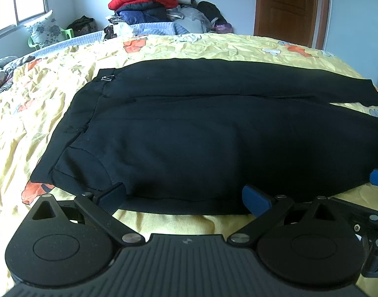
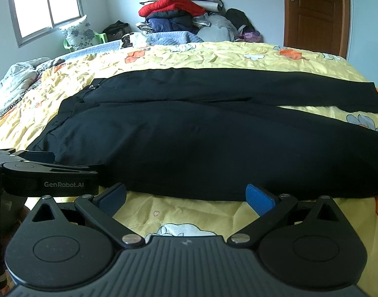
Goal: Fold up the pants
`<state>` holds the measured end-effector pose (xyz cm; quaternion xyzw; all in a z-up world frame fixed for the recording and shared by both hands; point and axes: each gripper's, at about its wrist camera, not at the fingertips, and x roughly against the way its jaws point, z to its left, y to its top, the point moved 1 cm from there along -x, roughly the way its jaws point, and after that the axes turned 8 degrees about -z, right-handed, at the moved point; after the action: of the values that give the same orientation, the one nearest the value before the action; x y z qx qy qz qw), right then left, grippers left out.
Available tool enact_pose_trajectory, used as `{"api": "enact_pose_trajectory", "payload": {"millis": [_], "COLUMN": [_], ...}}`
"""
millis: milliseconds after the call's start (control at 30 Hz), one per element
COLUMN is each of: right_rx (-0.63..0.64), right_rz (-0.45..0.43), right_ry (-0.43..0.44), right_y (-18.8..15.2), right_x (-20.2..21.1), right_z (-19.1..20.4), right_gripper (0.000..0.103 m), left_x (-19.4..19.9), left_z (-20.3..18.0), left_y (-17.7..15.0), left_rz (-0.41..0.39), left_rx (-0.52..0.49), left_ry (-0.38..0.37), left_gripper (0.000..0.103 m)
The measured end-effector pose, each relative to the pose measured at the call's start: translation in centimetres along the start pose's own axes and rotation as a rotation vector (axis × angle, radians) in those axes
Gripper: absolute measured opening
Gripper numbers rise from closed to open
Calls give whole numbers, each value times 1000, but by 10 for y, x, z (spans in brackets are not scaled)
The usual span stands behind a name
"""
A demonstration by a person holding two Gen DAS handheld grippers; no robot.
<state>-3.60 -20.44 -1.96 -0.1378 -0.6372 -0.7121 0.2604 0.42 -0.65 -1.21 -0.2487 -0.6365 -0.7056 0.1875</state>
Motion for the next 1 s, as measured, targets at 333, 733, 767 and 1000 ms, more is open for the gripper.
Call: {"api": "enact_pose_trajectory", "payload": {"millis": [333, 733, 767, 1000], "right_rx": [27, 462, 513, 620], "right_rz": [-14, -210, -227, -192], "right_ry": [12, 140, 141, 107], "right_y": [-1, 50, 59, 120], "right_x": [1, -10, -18, -104], "right_z": [3, 25, 29, 37], "right_gripper": [103, 103, 103, 103], "left_x": [0, -3, -6, -15], "left_z": [-1, 20, 25, 48], "left_y": [-1, 4, 4, -5], "left_rz": [-5, -168, -168, -168], "left_rx": [-6, -113, -108, -106], "left_ry": [-4, 128, 144, 192], "left_gripper": [102, 102, 102, 103]}}
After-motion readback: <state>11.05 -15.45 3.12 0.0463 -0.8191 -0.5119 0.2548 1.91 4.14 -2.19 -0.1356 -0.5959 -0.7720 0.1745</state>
